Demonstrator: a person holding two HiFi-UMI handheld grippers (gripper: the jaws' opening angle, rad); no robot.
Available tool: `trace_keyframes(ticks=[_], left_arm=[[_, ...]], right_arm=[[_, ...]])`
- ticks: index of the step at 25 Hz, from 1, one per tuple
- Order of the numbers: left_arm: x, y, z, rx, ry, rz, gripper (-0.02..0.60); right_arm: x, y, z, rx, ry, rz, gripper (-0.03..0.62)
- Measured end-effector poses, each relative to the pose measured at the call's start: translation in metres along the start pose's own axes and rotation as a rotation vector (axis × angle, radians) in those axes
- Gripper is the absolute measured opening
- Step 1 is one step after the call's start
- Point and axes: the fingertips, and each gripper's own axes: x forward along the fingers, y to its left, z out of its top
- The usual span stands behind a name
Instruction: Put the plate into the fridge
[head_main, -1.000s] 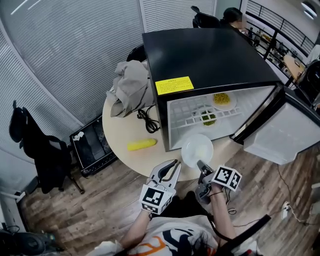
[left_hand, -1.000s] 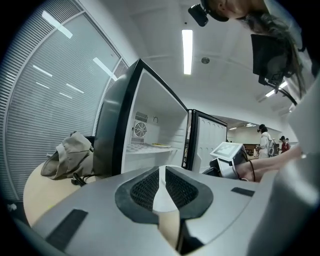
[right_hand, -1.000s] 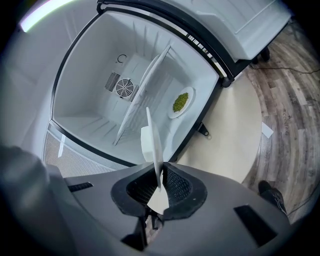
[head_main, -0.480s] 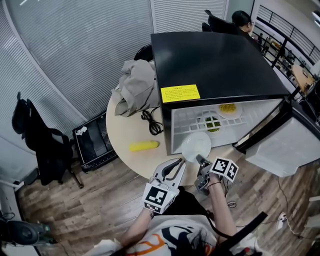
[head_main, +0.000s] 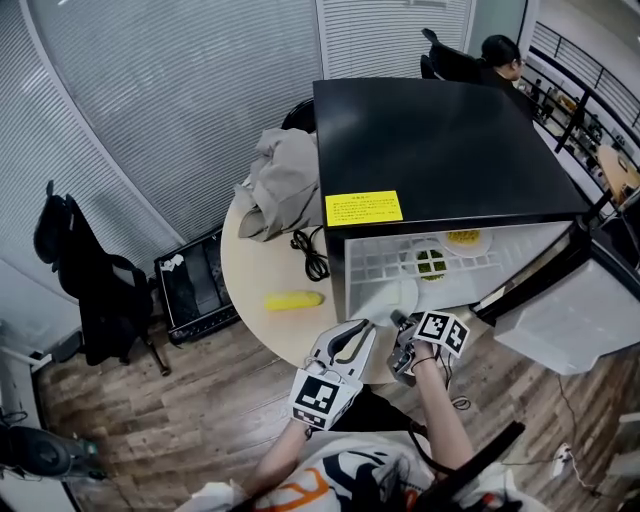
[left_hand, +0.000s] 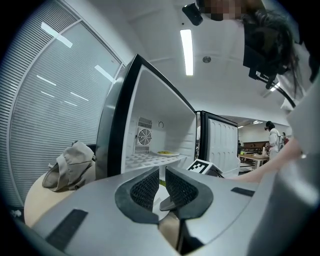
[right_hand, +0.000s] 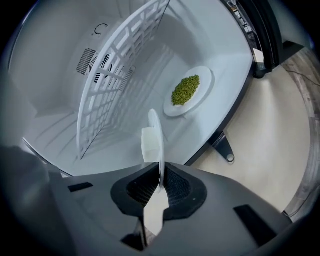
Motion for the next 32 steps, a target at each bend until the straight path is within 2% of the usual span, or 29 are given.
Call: trace_keyframes(ticks=[6,23,26,29,32], left_arm=[[0.003,0.001,0.001,-0.001,0.003,0.022,0.048],[0.003,0.008,-0.004,0.022,0.034,0.034,0.048],[0.003,0.008,-0.002,0.026,0.034,0.031,0.048],[0.004,0.009,-0.001,0.020,0.032,0.031,0.048],[0.004,0.009,0.000,0.023,0.032,0.027,0.048]], right_arm=[[0.014,-0.003,0.011,-0.036,0.008,-0.023,0.029],[0.050,0.006,0.045,-0.251,-0.006,-0.092,0.060],[0.051,0.005,0.048,-0.313,-0.020,-0.136,0.081],[0.051,0.003,0.051,-0.377,-0.037,-0.186,0.130],[0.050,0.005,0.051,-0.383,-0.042,-0.190,0.169]])
